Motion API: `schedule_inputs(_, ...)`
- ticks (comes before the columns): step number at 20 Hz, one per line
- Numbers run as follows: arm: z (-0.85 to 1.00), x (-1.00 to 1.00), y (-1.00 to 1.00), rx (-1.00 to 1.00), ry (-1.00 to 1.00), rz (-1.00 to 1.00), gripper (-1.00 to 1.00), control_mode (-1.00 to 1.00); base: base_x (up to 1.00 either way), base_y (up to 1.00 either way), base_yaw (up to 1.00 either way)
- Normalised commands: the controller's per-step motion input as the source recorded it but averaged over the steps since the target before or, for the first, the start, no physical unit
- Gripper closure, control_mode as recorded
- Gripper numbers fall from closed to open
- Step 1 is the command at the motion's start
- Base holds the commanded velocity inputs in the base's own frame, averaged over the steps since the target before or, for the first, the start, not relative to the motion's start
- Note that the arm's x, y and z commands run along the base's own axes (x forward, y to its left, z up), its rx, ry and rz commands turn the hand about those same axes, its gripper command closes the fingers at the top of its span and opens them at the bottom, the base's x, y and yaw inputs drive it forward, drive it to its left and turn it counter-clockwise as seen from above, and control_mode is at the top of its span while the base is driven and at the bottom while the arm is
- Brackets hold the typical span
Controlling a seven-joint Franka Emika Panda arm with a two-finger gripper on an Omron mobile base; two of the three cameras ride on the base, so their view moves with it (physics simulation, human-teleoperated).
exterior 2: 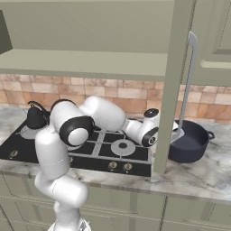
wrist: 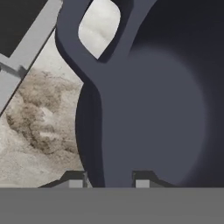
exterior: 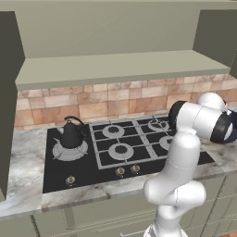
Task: Pick the kettle from the cabinet and place it on a stove burner. Then pick the pot from the counter and place it on another stove burner. Finally, turn both burners on.
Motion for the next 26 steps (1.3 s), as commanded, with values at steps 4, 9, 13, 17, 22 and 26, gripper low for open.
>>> schedule_inputs(4,0.04,0.0,0.59,-0.03,0.0,0.0,1.0,-1.0,0.0,0.0,0.0)
schedule_inputs(9,0.22,-0.02,0.5,-0.03,0.0,0.0,1.0,-1.0,0.0,0.0,0.0)
schedule_inputs(13,0.46,-0.07,0.29,-0.01,0.0,0.0,1.0,-1.0,0.0,0.0,0.0)
schedule_inputs(17,0.48,-0.13,0.17,0.0,0.01,0.0,1.0,-1.0,0.0,0.0,0.0)
schedule_inputs(22,0.33,-0.11,0.04,0.0,0.04,0.0,1.0,-1.0,0.0,0.0,0.0)
schedule_inputs(26,0.33,-0.09,0.05,0.0,0.04,0.01,1.0,-1.0,0.0,0.0,0.0)
